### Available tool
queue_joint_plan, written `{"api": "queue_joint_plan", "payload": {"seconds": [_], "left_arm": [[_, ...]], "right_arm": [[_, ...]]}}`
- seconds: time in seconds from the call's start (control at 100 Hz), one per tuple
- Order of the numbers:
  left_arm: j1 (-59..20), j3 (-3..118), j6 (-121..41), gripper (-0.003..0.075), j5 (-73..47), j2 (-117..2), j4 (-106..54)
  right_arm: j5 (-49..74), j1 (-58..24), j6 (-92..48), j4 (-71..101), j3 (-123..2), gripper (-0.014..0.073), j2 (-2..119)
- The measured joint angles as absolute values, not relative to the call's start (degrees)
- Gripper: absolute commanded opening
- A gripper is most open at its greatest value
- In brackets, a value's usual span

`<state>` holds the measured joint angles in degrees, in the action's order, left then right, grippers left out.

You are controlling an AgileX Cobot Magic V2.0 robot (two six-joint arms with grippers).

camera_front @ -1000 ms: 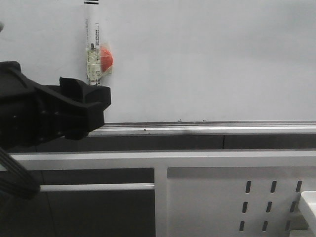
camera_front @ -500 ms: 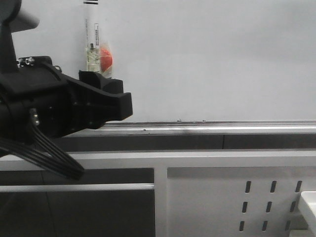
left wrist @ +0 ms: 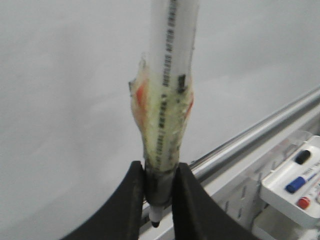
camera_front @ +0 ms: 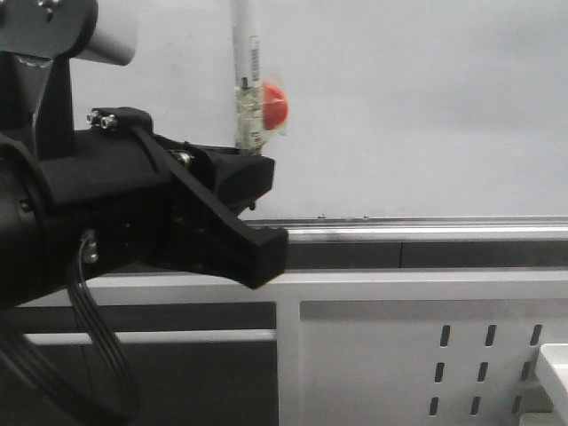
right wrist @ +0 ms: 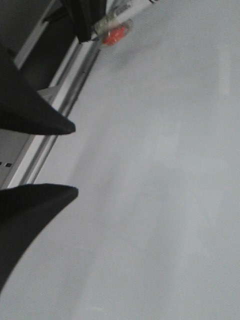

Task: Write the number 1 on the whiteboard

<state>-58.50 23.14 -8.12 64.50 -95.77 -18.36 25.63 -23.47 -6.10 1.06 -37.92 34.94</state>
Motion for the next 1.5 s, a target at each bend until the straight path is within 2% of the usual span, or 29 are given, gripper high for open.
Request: {"api": "queue_joint_plan", "payload": {"seconds": [0.22, 0.46, 0.58, 0.98, 1.5], "left_arm": [[-58.5, 23.3, -18.3, -0.002, 49.6, -88.0, -13.6], [-58.5, 30.4, -35.9, -0.002, 16.9, -78.2, -11.8], [-58.5, 34.2, -41.0, -0.002, 6.9, -77.1, -11.2], [-58.6, 37.3, -43.1, -0.002, -1.3, -77.1, -6.4], [-58.6, 38.4, -43.2, -0.002, 0.3, -75.0, -3.7]], "right_arm": [[31.4, -36.3, -14.2, 1.1, -39.4, 0.0212, 35.3], [33.8, -49.8, -18.4, -2.0, -39.5, 0.0216, 41.7], [33.4, -52.6, -18.8, -5.1, -39.5, 0.0216, 44.9], [28.3, -53.3, -18.9, -10.3, -39.5, 0.0216, 49.9], [29.4, -53.4, -18.9, -10.7, -39.5, 0.0215, 50.4]]}}
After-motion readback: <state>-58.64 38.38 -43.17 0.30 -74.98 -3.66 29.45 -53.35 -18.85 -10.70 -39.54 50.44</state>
